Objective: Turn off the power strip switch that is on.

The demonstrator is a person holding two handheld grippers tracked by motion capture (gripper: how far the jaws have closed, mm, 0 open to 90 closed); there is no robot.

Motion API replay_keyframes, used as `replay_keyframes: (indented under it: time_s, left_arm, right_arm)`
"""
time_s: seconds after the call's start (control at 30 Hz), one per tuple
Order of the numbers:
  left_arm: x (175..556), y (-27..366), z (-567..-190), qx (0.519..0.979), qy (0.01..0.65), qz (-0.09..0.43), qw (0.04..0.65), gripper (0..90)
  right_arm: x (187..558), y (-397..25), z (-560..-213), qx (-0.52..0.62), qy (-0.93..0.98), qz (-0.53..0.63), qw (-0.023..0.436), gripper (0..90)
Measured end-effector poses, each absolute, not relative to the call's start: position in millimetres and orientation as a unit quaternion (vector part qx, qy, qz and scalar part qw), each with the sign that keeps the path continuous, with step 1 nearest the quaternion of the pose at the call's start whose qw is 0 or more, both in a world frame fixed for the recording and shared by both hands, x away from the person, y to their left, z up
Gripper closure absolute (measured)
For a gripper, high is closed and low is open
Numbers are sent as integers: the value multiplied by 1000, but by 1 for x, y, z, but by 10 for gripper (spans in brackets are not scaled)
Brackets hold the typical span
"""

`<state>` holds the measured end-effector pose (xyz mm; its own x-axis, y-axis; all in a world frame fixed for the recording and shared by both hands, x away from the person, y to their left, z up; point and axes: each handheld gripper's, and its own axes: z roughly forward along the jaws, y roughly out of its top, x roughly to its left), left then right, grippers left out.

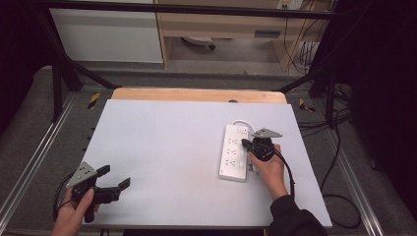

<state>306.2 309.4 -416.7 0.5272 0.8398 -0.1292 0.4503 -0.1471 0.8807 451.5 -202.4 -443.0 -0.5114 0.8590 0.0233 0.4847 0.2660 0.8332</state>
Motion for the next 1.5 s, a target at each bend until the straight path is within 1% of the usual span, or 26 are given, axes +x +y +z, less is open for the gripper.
replay_keyframes:
  time_s: [0.93, 1.5]
  left_arm:
    - [306, 309, -417, 731, 441, 203, 480, 64]
    - [306, 309, -417, 731, 440, 203, 481, 64]
  right_arm:
    - [451, -201, -444, 434, 766, 414, 231, 900]
    - [451, -199, -445, 433, 769, 413, 225, 900]
